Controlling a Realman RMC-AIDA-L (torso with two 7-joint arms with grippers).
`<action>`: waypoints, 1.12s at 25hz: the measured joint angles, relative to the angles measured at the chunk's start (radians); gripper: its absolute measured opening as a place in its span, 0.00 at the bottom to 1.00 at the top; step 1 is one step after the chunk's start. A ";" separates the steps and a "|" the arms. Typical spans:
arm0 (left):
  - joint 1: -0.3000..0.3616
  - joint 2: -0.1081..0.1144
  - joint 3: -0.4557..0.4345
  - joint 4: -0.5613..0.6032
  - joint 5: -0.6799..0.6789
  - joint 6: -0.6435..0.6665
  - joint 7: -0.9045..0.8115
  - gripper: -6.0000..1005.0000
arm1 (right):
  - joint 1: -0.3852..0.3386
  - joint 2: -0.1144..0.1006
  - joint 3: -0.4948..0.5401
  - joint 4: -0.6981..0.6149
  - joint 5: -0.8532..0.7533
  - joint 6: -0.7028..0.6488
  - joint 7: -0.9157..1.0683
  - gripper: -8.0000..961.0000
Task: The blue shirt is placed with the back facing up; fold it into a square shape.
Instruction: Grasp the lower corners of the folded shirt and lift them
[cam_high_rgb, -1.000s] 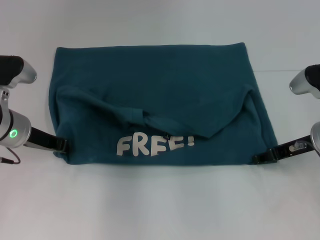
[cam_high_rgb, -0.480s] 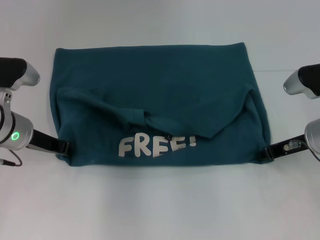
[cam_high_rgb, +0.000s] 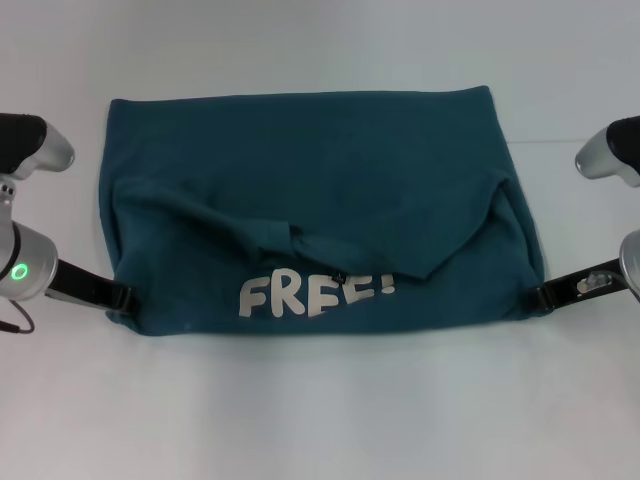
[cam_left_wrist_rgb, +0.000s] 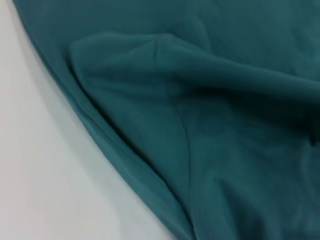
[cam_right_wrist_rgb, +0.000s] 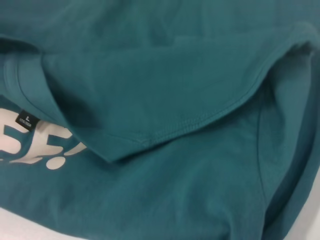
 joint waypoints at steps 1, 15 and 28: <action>0.001 -0.001 0.000 0.010 0.000 0.014 0.000 0.10 | -0.004 0.000 0.000 -0.014 0.000 -0.011 0.000 0.12; 0.039 0.022 0.009 0.177 0.027 0.494 0.011 0.10 | -0.098 -0.004 -0.088 -0.324 -0.027 -0.525 -0.086 0.11; 0.133 -0.004 0.076 0.255 0.076 0.796 -0.026 0.10 | -0.157 0.005 -0.214 -0.439 -0.003 -0.787 -0.119 0.11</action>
